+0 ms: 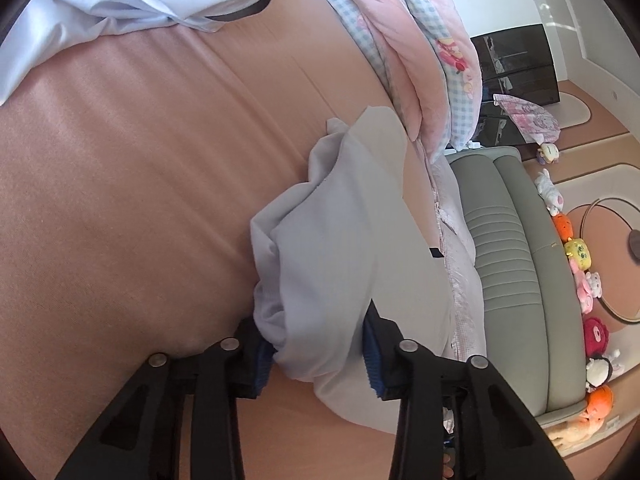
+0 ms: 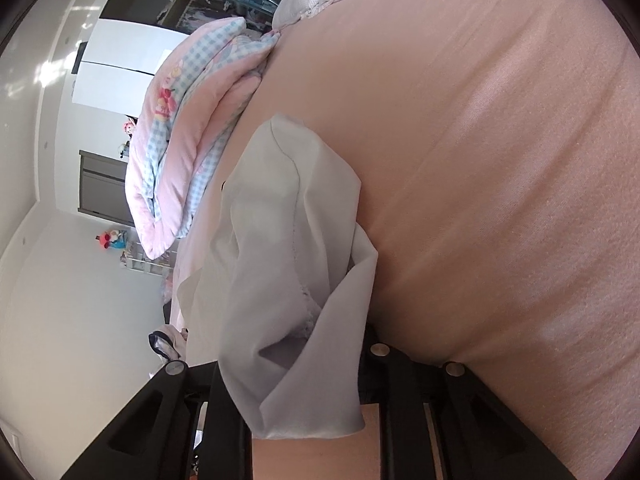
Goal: Fold clothes
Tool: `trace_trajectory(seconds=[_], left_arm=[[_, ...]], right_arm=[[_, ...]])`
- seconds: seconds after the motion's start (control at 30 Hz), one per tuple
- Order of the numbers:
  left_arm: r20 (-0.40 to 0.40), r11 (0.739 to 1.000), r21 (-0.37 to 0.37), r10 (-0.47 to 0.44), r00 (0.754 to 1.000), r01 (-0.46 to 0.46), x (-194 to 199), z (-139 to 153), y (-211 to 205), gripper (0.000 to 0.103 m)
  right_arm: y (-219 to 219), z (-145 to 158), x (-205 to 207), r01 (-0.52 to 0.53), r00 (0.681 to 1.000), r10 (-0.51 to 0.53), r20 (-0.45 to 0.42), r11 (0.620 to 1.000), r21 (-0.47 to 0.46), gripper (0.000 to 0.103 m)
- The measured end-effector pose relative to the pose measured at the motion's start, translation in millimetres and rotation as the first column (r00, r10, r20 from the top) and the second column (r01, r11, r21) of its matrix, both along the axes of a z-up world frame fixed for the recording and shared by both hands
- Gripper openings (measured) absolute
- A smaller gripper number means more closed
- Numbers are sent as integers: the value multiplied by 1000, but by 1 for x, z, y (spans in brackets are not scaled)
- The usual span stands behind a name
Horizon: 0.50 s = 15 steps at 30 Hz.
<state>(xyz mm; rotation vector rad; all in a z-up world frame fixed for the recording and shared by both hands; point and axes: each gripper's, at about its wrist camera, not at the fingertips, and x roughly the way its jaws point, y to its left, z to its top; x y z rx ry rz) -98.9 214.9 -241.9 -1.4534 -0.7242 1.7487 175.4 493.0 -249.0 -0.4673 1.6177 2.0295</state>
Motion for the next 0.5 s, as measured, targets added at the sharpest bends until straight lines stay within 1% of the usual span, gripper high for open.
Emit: trace_trajectory(seconds=[0.07, 0.1, 0.23, 0.27, 0.3, 0.4, 0.47, 0.5], left_arm=[[14, 1000, -1, 7, 1000, -7, -2, -1, 0, 29], [12, 1000, -8, 10, 1000, -10, -1, 0, 0, 28], [-6, 999, -36, 14, 1000, -14, 1, 3, 3, 24], [-10, 999, -48, 11, 1000, -12, 1, 5, 4, 24], [-13, 998, -63, 8, 1000, -9, 1, 7, 5, 23], [-26, 994, -107, 3, 1000, -5, 3, 13, 7, 20], [-30, 992, -126, -2, 1000, -2, 5, 15, 7, 19], [-32, 991, -133, -6, 999, 1, 5, 16, 7, 18]], right_arm=[[-1, 2, 0, 0, 1000, 0, -12, 1000, 7, 26], [-1, 3, -1, -2, 1000, 3, -16, 1000, 11, 27], [-5, 10, -10, -63, 996, 59, 63, 996, 60, 28], [-6, 13, -13, -78, 993, 70, 95, 994, 78, 25], [-7, 16, -15, -86, 989, 75, 126, 992, 90, 24], [-11, 24, -19, -97, 980, 75, 182, 989, 114, 22], [-14, 30, -22, -113, 972, 81, 221, 984, 138, 17], [-16, 32, -22, -118, 971, 83, 226, 982, 147, 16]])
